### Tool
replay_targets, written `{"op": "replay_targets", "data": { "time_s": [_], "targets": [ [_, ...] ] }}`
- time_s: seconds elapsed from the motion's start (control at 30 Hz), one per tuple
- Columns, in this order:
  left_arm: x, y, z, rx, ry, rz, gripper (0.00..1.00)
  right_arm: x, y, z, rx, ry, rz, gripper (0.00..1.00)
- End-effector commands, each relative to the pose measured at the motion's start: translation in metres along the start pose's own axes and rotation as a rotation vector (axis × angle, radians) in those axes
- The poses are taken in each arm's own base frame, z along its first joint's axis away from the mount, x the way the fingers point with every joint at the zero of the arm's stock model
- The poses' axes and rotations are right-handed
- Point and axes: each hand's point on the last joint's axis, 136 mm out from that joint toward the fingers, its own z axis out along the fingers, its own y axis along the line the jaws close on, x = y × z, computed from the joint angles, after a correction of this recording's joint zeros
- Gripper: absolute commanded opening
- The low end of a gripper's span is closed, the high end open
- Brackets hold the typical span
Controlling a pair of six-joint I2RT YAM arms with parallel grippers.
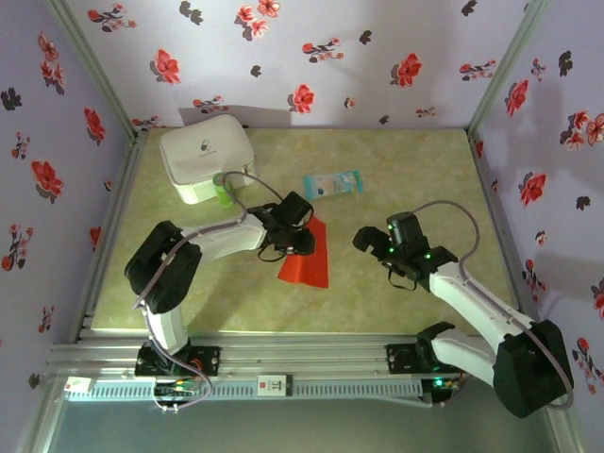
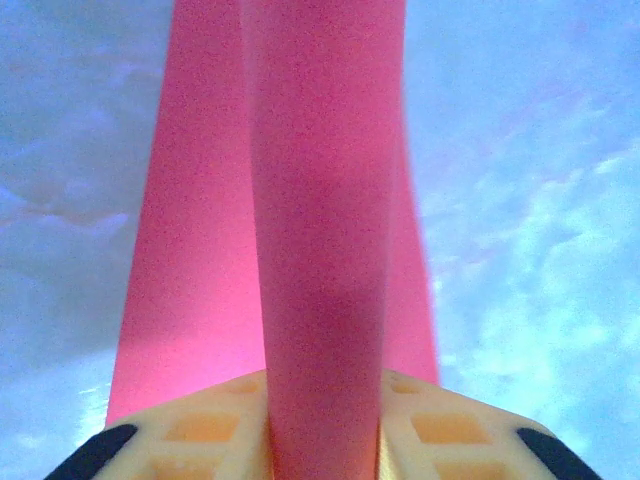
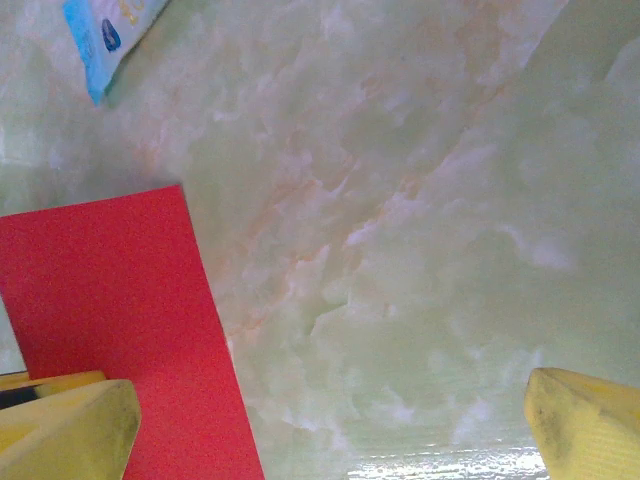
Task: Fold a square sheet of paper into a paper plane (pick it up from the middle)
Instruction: First fold the square sheet of paper in half at the center of the table.
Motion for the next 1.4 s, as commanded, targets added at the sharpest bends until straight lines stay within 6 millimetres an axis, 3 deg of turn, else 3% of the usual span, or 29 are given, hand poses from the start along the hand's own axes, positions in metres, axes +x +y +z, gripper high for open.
{"op": "replay_targets", "data": {
  "time_s": [0.0, 0.13, 0.3, 0.53, 0.83, 1.17, 1.37],
  "targets": [
    [-0.014, -0.034, -0.020, 0.268, -0.019, -0.065, 0.27, -0.014, -0.001, -0.009, 0.007, -0.063, -0.004, 0.99],
    [-0.023, -0.050, -0.034, 0.447, -0.023, -0.143, 0.29, -0.017, 0.004, -0.012, -0.022, -0.078, -0.002, 0.99],
    [-0.024, -0.061, -0.041, 0.549, -0.013, -0.174, 0.32, -0.017, 0.014, -0.010, -0.078, -0.067, 0.011, 0.99],
    [-0.012, -0.038, -0.019, 0.519, 0.024, -0.250, 0.33, -0.009, 0.042, -0.008, -0.238, -0.012, -0.014, 0.99],
    [0.003, -0.005, 0.011, 0.398, 0.051, -0.287, 0.34, 0.005, 0.063, 0.002, -0.337, 0.098, -0.033, 0.99],
    [0.011, 0.025, 0.017, 0.190, 0.063, -0.235, 0.44, 0.007, 0.063, 0.007, -0.348, 0.107, -0.009, 0.98],
    [0.009, 0.022, 0.014, 0.152, 0.048, -0.198, 0.51, 0.010, 0.061, 0.012, -0.351, 0.115, 0.008, 0.99]
  ]
}}
